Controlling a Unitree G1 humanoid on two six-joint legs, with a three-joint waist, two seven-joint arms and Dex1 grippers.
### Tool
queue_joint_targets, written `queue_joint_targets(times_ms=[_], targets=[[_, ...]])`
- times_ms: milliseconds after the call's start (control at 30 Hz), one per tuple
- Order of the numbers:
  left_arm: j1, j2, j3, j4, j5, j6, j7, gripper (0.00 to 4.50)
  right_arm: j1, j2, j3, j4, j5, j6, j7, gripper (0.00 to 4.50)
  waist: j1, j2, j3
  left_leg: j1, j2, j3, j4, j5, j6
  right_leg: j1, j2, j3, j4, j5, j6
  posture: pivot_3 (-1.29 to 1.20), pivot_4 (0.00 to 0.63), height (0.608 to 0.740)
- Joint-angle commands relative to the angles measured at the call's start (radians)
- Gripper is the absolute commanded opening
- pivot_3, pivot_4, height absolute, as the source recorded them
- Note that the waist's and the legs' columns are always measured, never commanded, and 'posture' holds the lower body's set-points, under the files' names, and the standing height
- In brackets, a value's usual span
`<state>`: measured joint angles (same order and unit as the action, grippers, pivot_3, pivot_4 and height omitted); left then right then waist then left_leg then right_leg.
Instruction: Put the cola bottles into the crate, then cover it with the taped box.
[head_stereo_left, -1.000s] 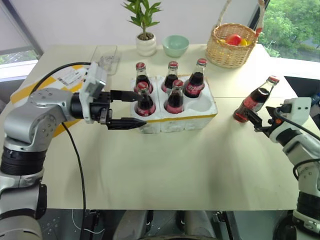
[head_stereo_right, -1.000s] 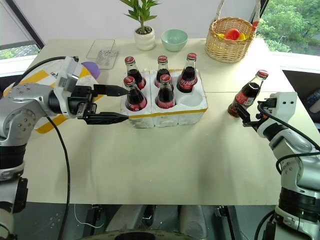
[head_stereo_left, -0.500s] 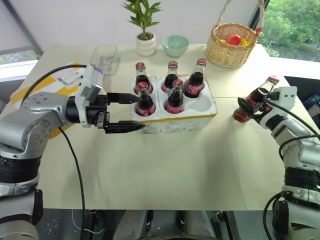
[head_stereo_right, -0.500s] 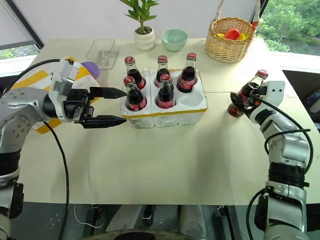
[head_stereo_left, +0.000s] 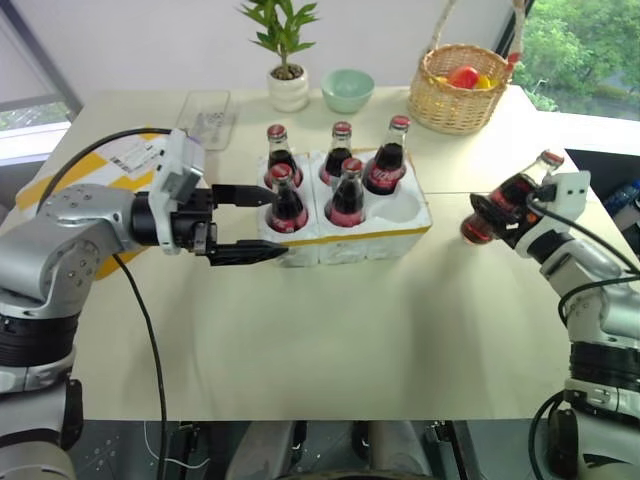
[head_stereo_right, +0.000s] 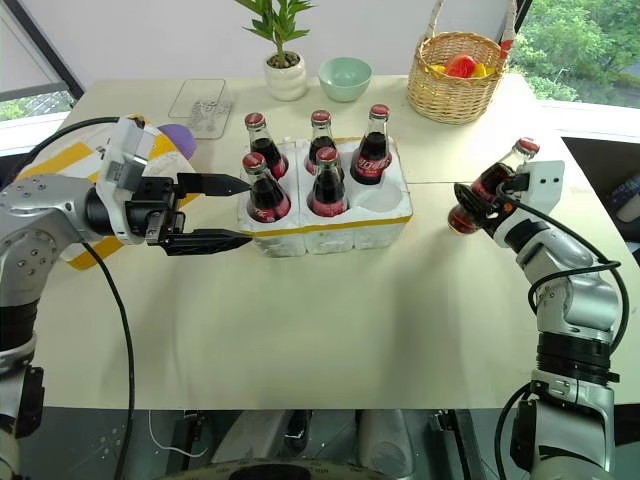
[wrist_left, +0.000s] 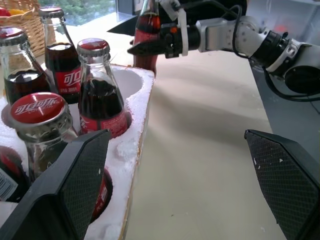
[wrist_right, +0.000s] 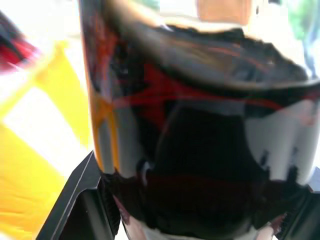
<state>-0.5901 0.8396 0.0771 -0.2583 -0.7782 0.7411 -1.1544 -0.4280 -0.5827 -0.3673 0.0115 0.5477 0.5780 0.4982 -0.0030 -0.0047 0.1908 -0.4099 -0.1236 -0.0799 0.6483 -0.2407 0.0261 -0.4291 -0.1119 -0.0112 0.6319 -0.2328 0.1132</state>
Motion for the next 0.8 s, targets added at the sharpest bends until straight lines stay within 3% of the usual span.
queue_joint_targets(times_ms=[33,200,800], targets=[[0.0,0.013,0.039,-0.024,-0.02,0.002,0.002,4.5,-0.121,0.005,-0.007,-0.233,0.189,0.077,0.039,2.86,-0.012,0.001,0.0,0.0,0.0,0.0,0.0,0.0,0.0,0.0,0.0,0.0,0.0,0.0,0.0,0.0,0.15,0.732],[0.007,0.012,0.038,-0.027,-0.02,-0.003,0.009,4.5,-0.195,0.032,0.078,-0.269,0.225,0.137,0.038,2.86,-0.008,-0.001,0.0,0.0,0.001,0.0,-0.001,0.0,0.0,0.0,0.001,0.0,0.0,0.0,0.0,0.0,0.15,0.732],[0.06,0.024,0.085,-0.076,-0.039,0.0,0.057,4.5,-0.256,-0.028,0.417,-0.006,-0.11,0.042,0.251,2.86,-0.008,-0.001,0.0,-0.001,-0.001,0.0,0.0,0.0,0.001,-0.001,0.0,0.0,0.0,0.0,0.0,0.0,0.15,0.732]])
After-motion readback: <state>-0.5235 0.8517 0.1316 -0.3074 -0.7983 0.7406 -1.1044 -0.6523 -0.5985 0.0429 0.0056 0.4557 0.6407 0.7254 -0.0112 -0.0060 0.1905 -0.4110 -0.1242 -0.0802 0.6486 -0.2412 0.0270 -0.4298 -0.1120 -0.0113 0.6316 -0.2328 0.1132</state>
